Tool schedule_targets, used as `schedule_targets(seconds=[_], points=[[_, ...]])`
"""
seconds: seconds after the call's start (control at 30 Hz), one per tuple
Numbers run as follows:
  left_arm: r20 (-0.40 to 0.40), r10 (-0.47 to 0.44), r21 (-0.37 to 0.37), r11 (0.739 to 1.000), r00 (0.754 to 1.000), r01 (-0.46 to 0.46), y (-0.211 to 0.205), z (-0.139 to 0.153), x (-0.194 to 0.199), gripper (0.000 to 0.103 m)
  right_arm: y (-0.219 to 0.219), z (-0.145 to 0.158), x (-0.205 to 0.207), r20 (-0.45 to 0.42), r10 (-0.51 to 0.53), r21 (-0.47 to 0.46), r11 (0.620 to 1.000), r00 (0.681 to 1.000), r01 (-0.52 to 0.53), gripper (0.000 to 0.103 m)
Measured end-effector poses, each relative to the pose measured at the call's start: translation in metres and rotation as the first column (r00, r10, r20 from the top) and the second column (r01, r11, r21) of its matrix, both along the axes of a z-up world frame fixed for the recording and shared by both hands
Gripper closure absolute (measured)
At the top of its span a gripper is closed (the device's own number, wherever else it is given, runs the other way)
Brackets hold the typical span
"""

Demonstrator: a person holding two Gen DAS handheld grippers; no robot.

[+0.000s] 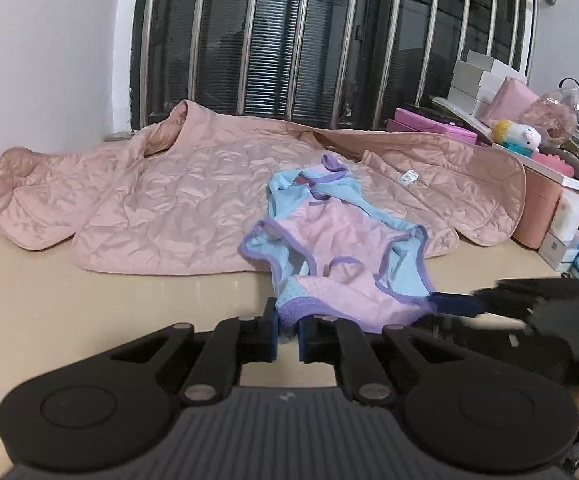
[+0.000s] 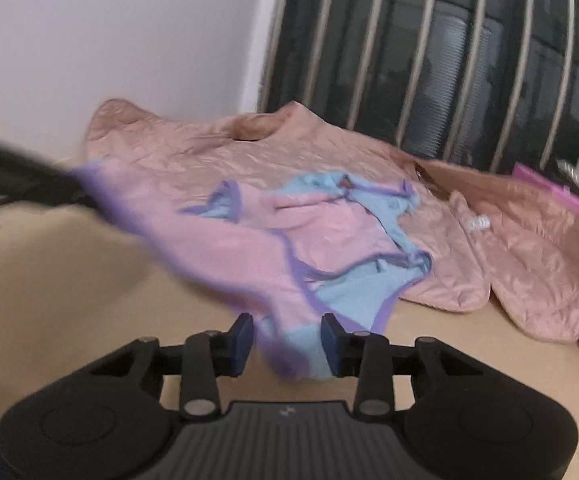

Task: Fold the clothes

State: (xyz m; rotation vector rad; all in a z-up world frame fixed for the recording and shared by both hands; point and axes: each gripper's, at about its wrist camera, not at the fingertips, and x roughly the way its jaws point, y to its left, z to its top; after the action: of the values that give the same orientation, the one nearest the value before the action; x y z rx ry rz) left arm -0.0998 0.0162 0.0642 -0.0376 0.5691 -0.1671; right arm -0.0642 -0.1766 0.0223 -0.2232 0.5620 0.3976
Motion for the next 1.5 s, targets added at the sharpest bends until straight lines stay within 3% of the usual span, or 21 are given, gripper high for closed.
schedule_targets(seconds=[0.03, 0.07, 0.17, 0.27, 0.37, 0.5, 0.63, 0.7, 0.83, 0.97, 1.03, 1.1, 1.13, 1.17, 1.3, 1.4, 1.47, 1.5], points=[[0.007, 0.002, 0.010, 1.000, 1.000, -0.002, -0.001, 0.001, -0.004, 0.095, -0.001, 0.000, 0.004, -0.014, -0.016, 0.011, 1.000, 1.000, 0.016, 0.097], [0.014, 0.003, 0.021, 1.000, 1.000, -0.004, -0.001, 0.002, -0.008, 0.095, -0.002, 0.000, 0.008, -0.027, -0.031, 0.020, 0.999, 0.999, 0.032, 0.099], [0.041, -0.012, 0.039, 0.999, 0.999, 0.010, 0.001, 0.013, -0.030, 0.095, -0.015, 0.015, -0.009, 0.005, -0.056, 0.072, 0.996, 0.998, 0.055, 0.099], [0.073, -0.060, 0.060, 0.997, 0.996, 0.055, -0.001, 0.022, -0.064, 0.094, -0.030, 0.040, -0.052, 0.091, -0.079, 0.089, 0.994, 0.993, 0.071, 0.099], [0.044, -0.061, 0.099, 0.994, 0.997, 0.056, -0.009, 0.012, -0.076, 0.091, -0.040, 0.056, -0.093, 0.161, -0.079, 0.089, 0.994, 0.984, 0.066, 0.099], [-0.010, -0.035, 0.196, 0.980, 0.999, 0.036, -0.023, -0.016, -0.074, 0.081, -0.041, 0.052, -0.110, 0.158, -0.101, 0.087, 0.992, 0.982, 0.088, 0.099], [-0.037, -0.008, 0.281, 0.960, 0.999, 0.018, -0.026, -0.040, -0.084, 0.081, -0.037, 0.038, -0.119, 0.169, -0.154, 0.068, 0.987, 0.974, 0.144, 0.100], [-0.051, 0.019, 0.287, 0.958, 0.998, -0.004, -0.019, -0.046, -0.086, 0.082, -0.040, 0.030, -0.119, 0.141, -0.189, 0.075, 0.981, 0.972, 0.179, 0.099], [-0.043, 0.042, 0.220, 0.975, 0.998, -0.031, -0.007, -0.042, -0.090, 0.082, -0.045, 0.021, -0.126, 0.102, -0.193, 0.093, 0.979, 0.976, 0.184, 0.099], [-0.007, -0.021, 0.247, 0.969, 1.000, 0.022, -0.017, -0.031, -0.108, 0.081, -0.044, 0.018, -0.127, 0.086, -0.184, 0.100, 0.979, 0.979, 0.175, 0.099], [0.005, -0.100, 0.222, 0.970, 0.995, 0.096, -0.025, -0.023, -0.123, 0.072, -0.044, 0.020, -0.126, 0.088, -0.179, 0.117, 0.979, 0.980, 0.169, 0.099], [0.024, -0.179, 0.183, 0.968, 0.984, 0.172, -0.034, -0.016, -0.137, 0.053, -0.043, 0.028, -0.128, 0.089, -0.163, 0.140, 0.979, 0.983, 0.150, 0.099], [0.021, -0.178, 0.199, 0.965, 0.984, 0.170, -0.037, -0.019, -0.135, 0.046, -0.042, 0.032, -0.128, 0.093, -0.153, 0.148, 0.979, 0.984, 0.138, 0.099], [0.019, -0.175, 0.215, 0.962, 0.984, 0.167, -0.041, -0.022, -0.132, 0.045, -0.041, 0.035, -0.129, 0.102, -0.143, 0.155, 0.980, 0.984, 0.126, 0.099], [0.010, -0.166, 0.281, 0.947, 0.986, 0.156, -0.053, -0.036, -0.120, 0.049, -0.035, 0.046, -0.131, 0.135, -0.115, 0.166, 0.982, 0.984, 0.092, 0.099], [0.004, -0.158, 0.329, 0.933, 0.987, 0.148, -0.062, -0.045, -0.111, 0.071, -0.036, 0.051, -0.135, 0.141, -0.109, 0.179, 0.980, 0.984, 0.083, 0.099], [0.015, -0.152, 0.357, 0.924, 0.988, 0.137, -0.063, -0.049, -0.106, 0.073, -0.037, 0.052, -0.137, 0.143, -0.112, 0.177, 0.980, 0.983, 0.085, 0.099], [0.028, -0.149, 0.369, 0.921, 0.988, 0.128, -0.061, -0.050, -0.105, 0.083, -0.036, 0.052, -0.139, 0.144, -0.114, 0.173, 0.981, 0.983, 0.088, 0.099]])
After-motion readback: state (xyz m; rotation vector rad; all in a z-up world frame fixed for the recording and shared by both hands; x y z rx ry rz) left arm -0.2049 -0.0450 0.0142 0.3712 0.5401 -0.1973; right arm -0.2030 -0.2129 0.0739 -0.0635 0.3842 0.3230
